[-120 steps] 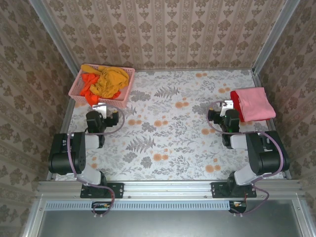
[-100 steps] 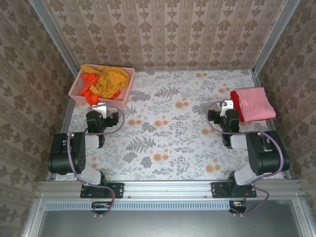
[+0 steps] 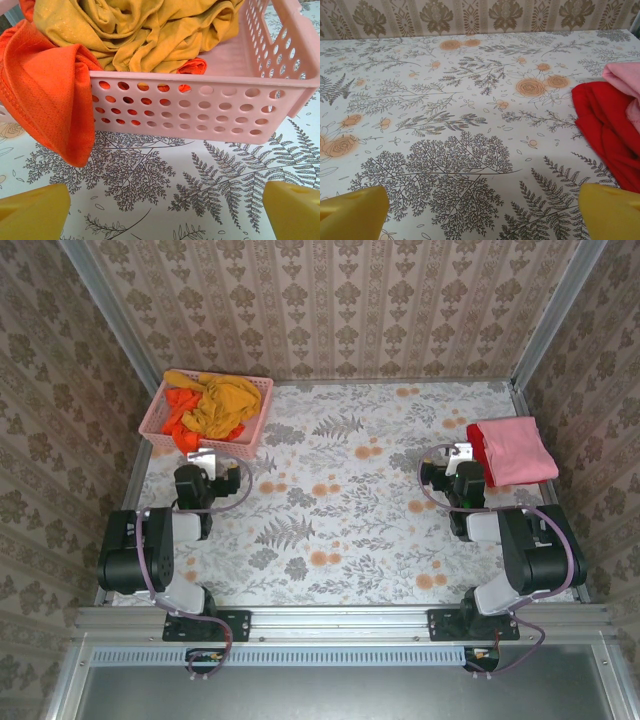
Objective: Fold and stack the t-shirts
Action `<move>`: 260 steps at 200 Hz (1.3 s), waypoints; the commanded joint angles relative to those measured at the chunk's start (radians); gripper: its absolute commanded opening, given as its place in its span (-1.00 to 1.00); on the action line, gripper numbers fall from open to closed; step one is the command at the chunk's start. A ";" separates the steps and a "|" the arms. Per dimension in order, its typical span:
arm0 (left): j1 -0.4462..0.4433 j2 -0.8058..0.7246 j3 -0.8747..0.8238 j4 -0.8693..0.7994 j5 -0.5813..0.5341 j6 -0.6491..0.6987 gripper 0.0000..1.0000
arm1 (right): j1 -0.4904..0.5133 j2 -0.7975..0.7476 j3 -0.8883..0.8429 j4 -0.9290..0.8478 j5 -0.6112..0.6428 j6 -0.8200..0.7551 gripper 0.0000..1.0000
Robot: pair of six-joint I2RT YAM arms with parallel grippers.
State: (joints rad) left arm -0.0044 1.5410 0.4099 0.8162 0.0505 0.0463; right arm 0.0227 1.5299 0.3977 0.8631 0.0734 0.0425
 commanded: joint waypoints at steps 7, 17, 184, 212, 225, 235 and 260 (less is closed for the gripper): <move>0.006 -0.009 -0.003 0.027 -0.008 0.002 1.00 | -0.004 0.003 0.009 -0.003 -0.011 -0.012 1.00; 0.005 -0.014 -0.004 0.027 0.000 0.010 1.00 | -0.003 0.001 0.006 0.000 -0.010 -0.012 1.00; -0.039 -0.032 0.672 -0.899 0.007 -0.158 1.00 | 0.348 -0.344 0.300 -0.561 -0.122 -0.167 1.00; -0.030 0.141 0.879 -1.044 -0.051 -0.226 1.00 | 0.401 -0.327 0.320 -0.555 -0.138 -0.149 1.00; -0.024 0.213 0.964 -1.100 -0.067 -0.263 1.00 | 0.409 -0.319 0.323 -0.550 -0.141 -0.142 1.00; -0.020 0.266 1.029 -1.144 -0.080 -0.279 1.00 | 0.413 -0.311 0.324 -0.551 -0.137 -0.141 1.00; -0.014 0.382 1.155 -1.207 -0.090 -0.299 0.89 | 0.419 -0.299 0.322 -0.553 -0.131 -0.142 1.00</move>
State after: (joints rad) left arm -0.0319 1.8473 1.4574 -0.2481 -0.0055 -0.1902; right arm 0.4332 1.2160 0.6937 0.3283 -0.0467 -0.1017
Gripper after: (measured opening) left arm 0.970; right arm 0.999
